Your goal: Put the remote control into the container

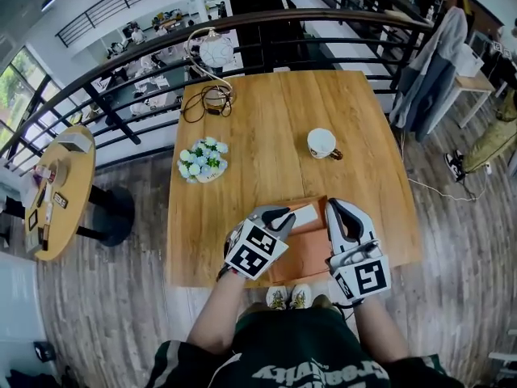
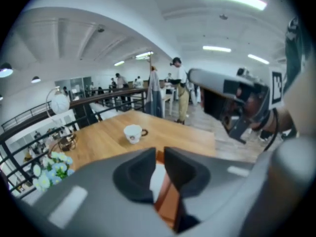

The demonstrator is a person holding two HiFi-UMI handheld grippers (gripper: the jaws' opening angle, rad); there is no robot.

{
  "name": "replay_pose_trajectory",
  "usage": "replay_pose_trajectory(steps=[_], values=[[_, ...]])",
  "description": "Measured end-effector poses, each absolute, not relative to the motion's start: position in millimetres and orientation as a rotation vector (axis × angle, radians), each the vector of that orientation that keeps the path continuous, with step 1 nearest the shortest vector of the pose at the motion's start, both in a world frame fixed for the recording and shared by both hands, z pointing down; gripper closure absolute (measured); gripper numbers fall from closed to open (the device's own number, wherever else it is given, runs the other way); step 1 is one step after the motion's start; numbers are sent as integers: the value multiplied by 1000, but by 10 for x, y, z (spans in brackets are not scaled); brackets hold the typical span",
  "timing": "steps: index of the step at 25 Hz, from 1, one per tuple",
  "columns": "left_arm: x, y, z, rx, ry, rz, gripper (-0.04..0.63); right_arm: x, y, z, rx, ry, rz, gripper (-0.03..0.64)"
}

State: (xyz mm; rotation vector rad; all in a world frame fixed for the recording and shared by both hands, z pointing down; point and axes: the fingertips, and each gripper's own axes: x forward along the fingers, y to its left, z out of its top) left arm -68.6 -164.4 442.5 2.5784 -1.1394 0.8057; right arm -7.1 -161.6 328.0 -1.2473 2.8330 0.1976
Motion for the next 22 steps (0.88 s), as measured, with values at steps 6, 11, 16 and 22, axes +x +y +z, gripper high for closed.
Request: replay_pose_trajectory(steps=[6,11,16,22], values=[[-849,-1555,3984,2633,-1236,596,592,-193,-1567,3346,-1231,2856,172,600],[-907,-1477,3823,2670,-1274,484,594,-213,-1529,3331,-1199,2862,178,601],[-894,-1343,3704,2734,-1330,418,594,-314,-1457,3354,-1116,2888,156,600],[-861,-1208,3550,2792,-1404,279,595,-371,-1389,3355,-1077,2900,119,601]])
